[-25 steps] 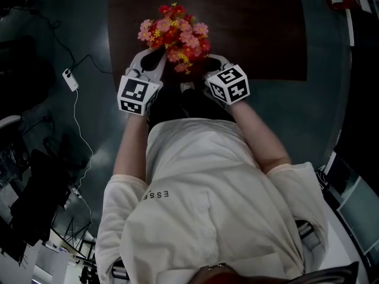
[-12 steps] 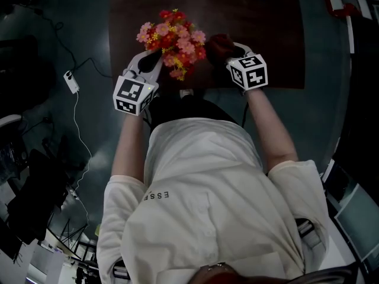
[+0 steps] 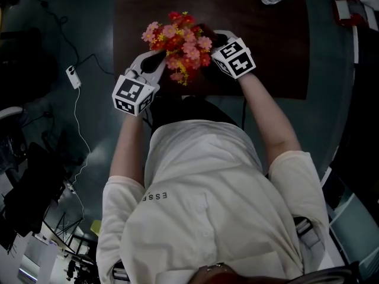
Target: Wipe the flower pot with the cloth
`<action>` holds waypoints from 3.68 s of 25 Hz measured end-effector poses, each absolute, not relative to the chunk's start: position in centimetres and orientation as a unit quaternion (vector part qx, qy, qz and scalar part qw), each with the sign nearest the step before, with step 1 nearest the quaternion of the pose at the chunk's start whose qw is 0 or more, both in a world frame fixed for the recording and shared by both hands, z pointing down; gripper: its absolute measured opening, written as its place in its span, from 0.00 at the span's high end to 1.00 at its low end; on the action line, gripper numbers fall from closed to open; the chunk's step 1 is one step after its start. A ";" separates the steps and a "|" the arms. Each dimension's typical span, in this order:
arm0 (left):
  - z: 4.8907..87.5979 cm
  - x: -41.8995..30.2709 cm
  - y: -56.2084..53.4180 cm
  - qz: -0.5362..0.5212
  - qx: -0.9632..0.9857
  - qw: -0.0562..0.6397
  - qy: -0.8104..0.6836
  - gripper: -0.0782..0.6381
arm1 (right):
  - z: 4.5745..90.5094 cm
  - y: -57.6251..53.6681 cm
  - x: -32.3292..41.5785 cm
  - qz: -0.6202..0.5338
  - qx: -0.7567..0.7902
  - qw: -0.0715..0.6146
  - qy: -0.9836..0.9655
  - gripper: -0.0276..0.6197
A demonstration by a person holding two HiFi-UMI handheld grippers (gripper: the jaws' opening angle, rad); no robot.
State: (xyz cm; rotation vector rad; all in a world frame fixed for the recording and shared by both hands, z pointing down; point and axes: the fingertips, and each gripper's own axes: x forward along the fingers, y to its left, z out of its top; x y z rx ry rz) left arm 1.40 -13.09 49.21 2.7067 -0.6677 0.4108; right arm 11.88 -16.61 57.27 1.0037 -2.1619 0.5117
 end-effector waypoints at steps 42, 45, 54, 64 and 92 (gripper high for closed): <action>49.4 1.3 -11.1 0.105 0.916 0.251 -0.294 0.88 | 54.0 -14.8 12.6 0.165 0.293 0.363 -0.869 0.89; 49.4 1.3 -11.4 0.096 0.899 0.265 -0.334 0.88 | 53.9 -18.5 11.3 0.156 0.230 0.359 -0.891 0.89; 49.2 0.9 -12.0 0.085 0.872 0.284 -0.389 0.88 | 54.0 -22.8 2.7 0.177 0.010 0.330 -0.927 0.89; 49.7 0.0 -12.0 0.086 0.846 0.299 -0.433 0.87 | 54.9 -20.0 -1.5 0.223 -0.145 0.318 -0.910 0.89; 49.6 -0.1 -12.1 0.077 0.850 0.273 -0.443 0.87 | 55.7 -15.4 11.1 0.218 0.049 0.322 -0.920 0.89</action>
